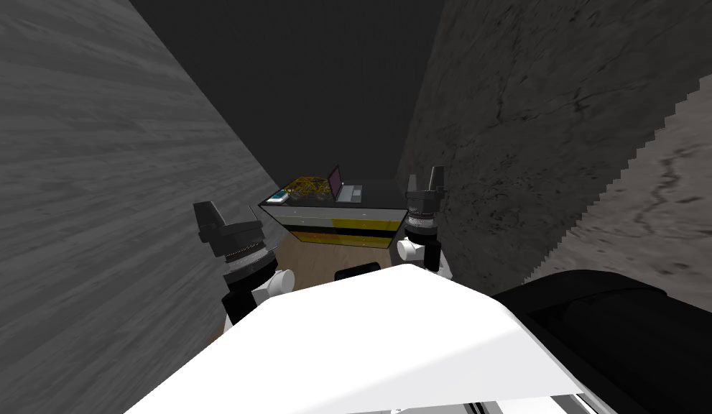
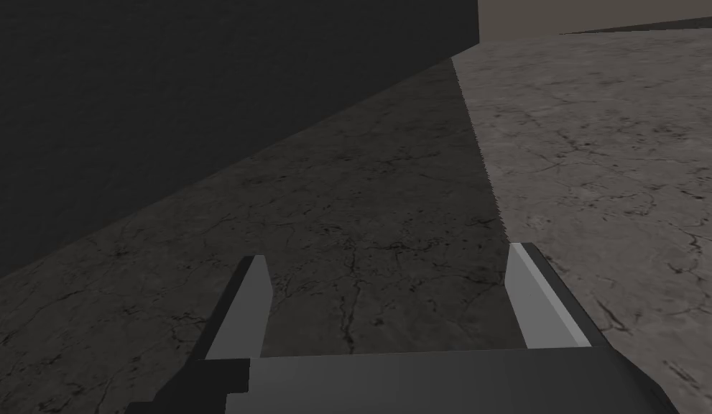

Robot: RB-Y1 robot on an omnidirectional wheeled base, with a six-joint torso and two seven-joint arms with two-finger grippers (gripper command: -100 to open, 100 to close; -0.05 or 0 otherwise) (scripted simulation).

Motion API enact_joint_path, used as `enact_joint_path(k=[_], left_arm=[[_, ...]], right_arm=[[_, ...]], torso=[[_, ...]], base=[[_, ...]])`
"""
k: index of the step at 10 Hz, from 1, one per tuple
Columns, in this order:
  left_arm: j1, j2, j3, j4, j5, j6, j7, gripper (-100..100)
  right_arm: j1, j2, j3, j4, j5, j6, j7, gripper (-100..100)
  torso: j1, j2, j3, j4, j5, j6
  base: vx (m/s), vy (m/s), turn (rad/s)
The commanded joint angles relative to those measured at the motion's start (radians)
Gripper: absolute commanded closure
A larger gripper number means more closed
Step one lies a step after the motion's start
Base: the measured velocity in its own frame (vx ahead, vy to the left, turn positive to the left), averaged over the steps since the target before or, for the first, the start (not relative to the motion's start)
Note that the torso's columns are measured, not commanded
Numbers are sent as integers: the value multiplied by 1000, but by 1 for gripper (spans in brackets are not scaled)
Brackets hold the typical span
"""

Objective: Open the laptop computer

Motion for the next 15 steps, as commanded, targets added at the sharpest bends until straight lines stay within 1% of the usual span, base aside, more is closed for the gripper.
enact_joint_path(k=[1,3,9,10,11,12,13,14,15], left_arm=[[0,0,0,0,0,0,0,0],[0,0,0,0,0,0,0,0],[0,0,0,0,0,0,0,0],[0,0,0,0,0,0,0,0],[0,0,0,0,0,0,0,0],[0,0,0,0,0,0,0,0],[0,0,0,0,0,0,0,0],[0,0,0,0,0,0,0,0],[0,0,0,0,0,0,0,0]], right_arm=[[0,0,0,0,0,0,0,0],[0,0,0,0,0,0,0,0],[0,0,0,0,0,0,0,0],[-4,-44,-3,9,-2,7,12,-100],[-8,-75,-6,18,-3,14,23,-100],[-14,-106,-10,29,-5,24,38,-100],[-20,-136,-16,43,-7,35,57,-100],[-20,-147,-16,43,-7,35,57,-100],[-28,-185,-23,58,-10,48,78,-100]], torso=[[0,41,-82,41,0,0],[0,175,-351,176,0,0],[0,618,-1234,617,0,0],[0,691,-1382,691,0,0],[1,725,-1451,724,0,0],[3,734,-1471,734,1,0],[3,737,-1475,737,1,0],[4,737,-1476,737,1,0],[1,738,-1476,738,0,0]], base=[[0,0,0],[0,0,0],[0,0,0],[10,26,3],[3,65,3],[2,88,1],[14,136,6],[16,113,-3],[6,97,6]])
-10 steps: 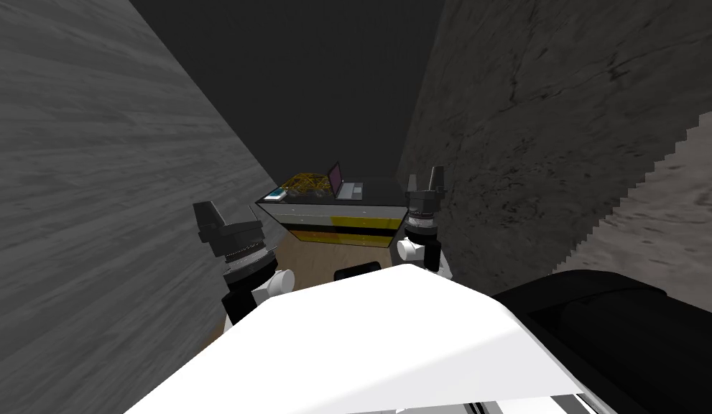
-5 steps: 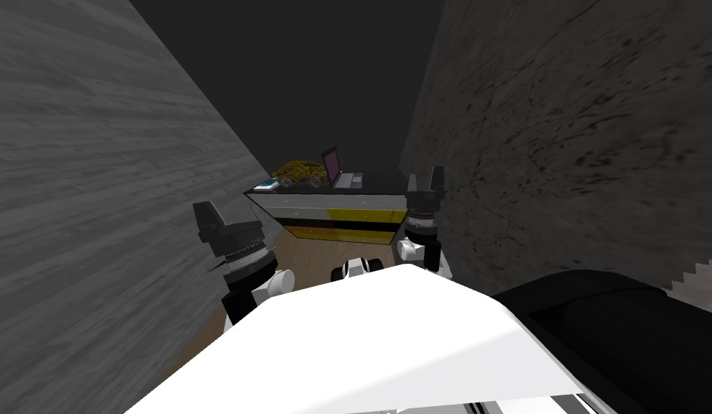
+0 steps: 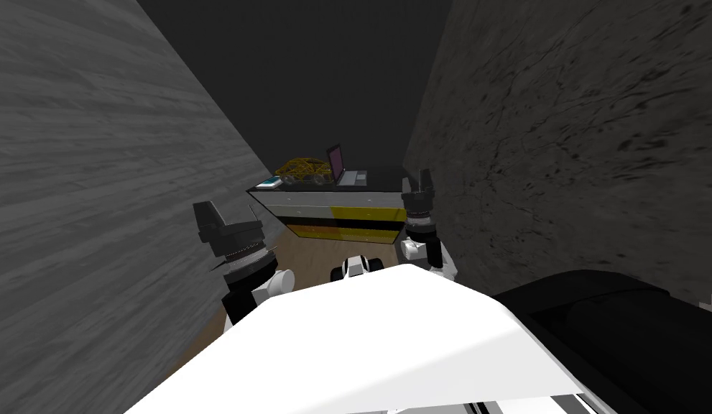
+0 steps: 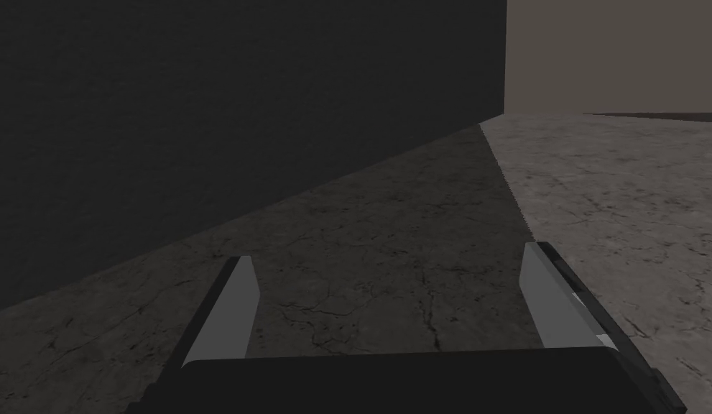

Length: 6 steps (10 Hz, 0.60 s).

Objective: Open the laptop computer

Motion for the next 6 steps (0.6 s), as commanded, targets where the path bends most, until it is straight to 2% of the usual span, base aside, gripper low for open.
enact_joint_path(k=[1,2,3,5,6], left_arm=[[0,0,0,0,0,0,0,0],[0,0,0,0,0,0,0,0],[0,0,0,0,0,0,0,0],[0,0,0,0,0,0,0,0],[0,0,0,0,0,0,0,0]], right_arm=[[-16,-79,-18,36,-7,26,47,-100],[-25,-111,-27,54,-10,42,73,-100],[-25,-127,-27,54,-10,42,73,-100],[-46,-192,-50,93,-16,78,133,-100],[-46,-208,-50,93,-16,78,133,-100]], torso=[[-2,1,0,0,-1,0],[0,0,0,0,0,0],[2,0,0,0,0,0],[-1,1,1,0,-1,0],[2,0,0,0,0,0]], base=[[16,127,8],[16,174,6],[5,143,0],[3,177,11],[9,155,-3]])
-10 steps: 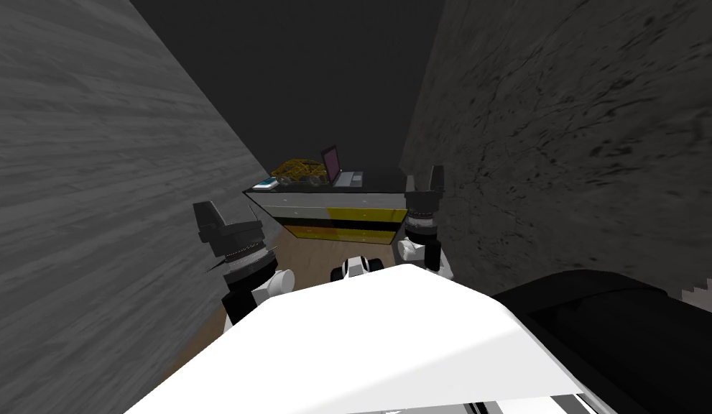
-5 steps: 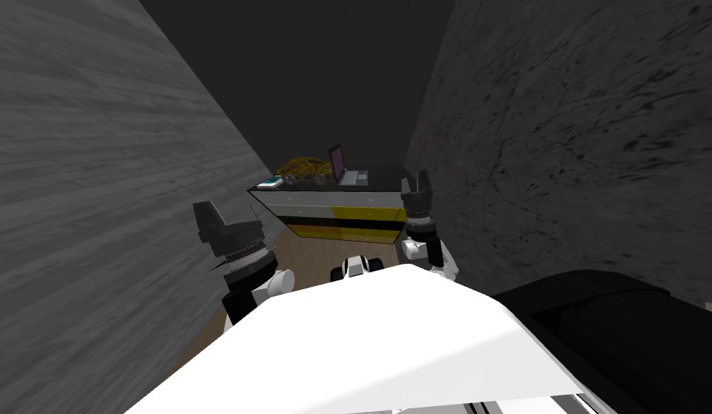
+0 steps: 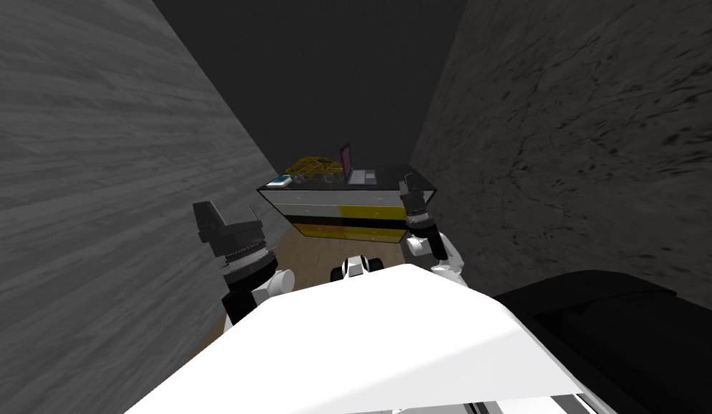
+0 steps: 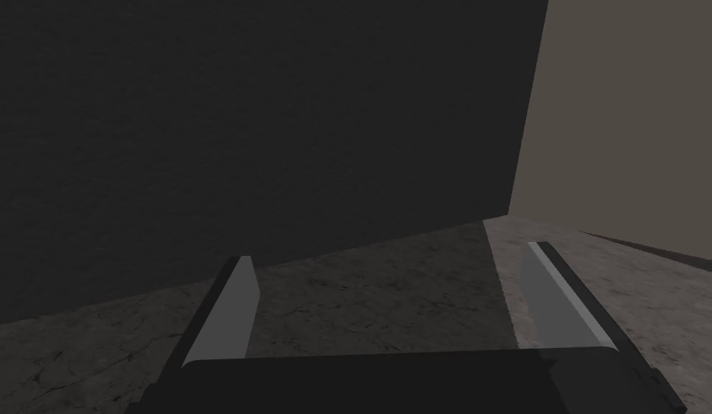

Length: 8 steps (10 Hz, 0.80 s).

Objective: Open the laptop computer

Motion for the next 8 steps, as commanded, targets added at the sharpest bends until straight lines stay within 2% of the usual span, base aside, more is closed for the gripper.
enact_joint_path(k=[1,2,3,5,6,8], left_arm=[[0,0,0,0,0,0,0,0],[0,0,0,0,0,0,0,0],[0,0,0,0,0,0,0,0],[0,0,0,0,0,0,0,0],[0,0,0,0,0,0,0,0],[0,0,0,0,0,0,0,0]], right_arm=[[-16,-74,-21,35,-6,29,53,-100],[-28,-102,-34,56,-9,50,85,-100],[-28,-119,-34,56,-9,50,88,-100],[-53,-191,-62,101,-16,94,149,-100],[-53,-204,-62,101,-16,94,160,-100],[-78,-272,-88,148,-24,140,223,-100]], torso=[[-4,0,0,0,-1,0],[-4,1,0,0,-1,0],[-2,-1,0,0,0,0],[-3,1,1,0,-1,0],[1,0,0,0,0,0],[-3,-1,-1,0,-1,0]], base=[[-7,152,12],[15,201,14],[28,160,0],[-5,212,15],[22,194,-1],[13,210,16]])
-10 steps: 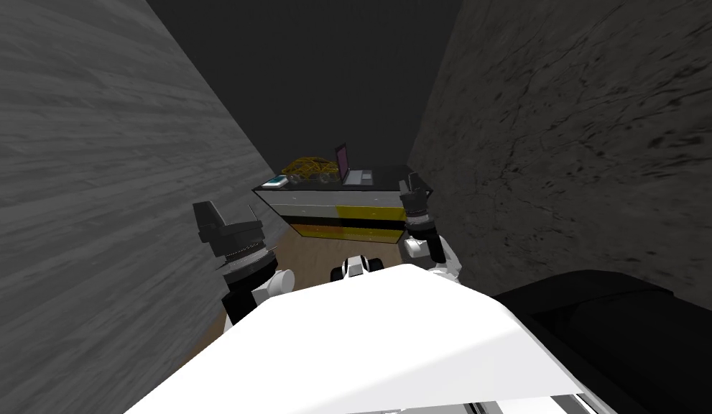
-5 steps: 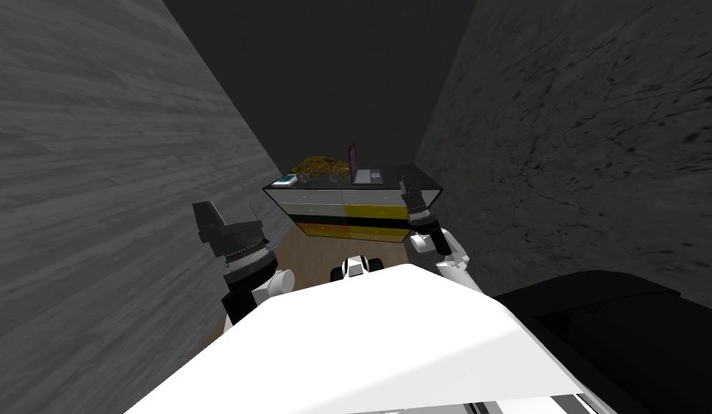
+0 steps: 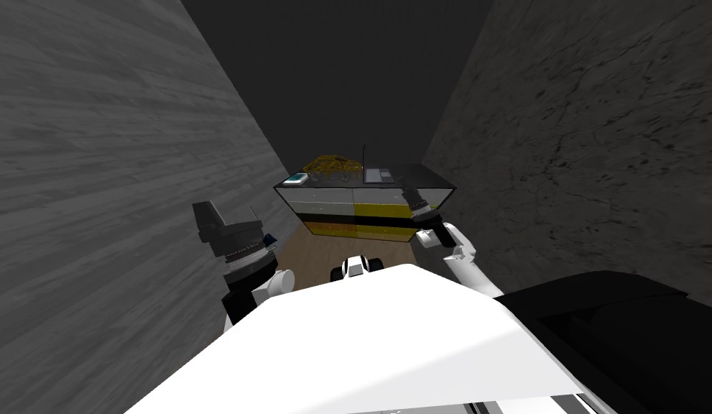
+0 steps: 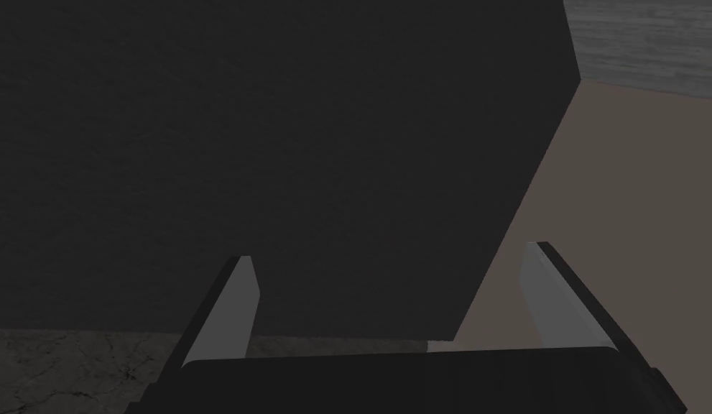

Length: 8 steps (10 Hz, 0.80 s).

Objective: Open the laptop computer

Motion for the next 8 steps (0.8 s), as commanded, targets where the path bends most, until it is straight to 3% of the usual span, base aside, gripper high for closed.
enact_joint_path(k=[1,7,8], left_arm=[[0,0,0,0,0,0,0,0],[0,0,0,0,0,0,0,0],[0,0,0,0,0,0,0,0]], right_arm=[[-20,-68,-18,36,-5,38,63,-100],[-73,-240,-59,140,-23,136,218,-100],[-73,-249,-59,140,-23,136,222,-100]], torso=[[0,1,1,0,0,0],[2,1,0,0,1,0],[-2,3,2,1,-1,0]], base=[[4,172,6],[31,180,12],[5,108,9]])
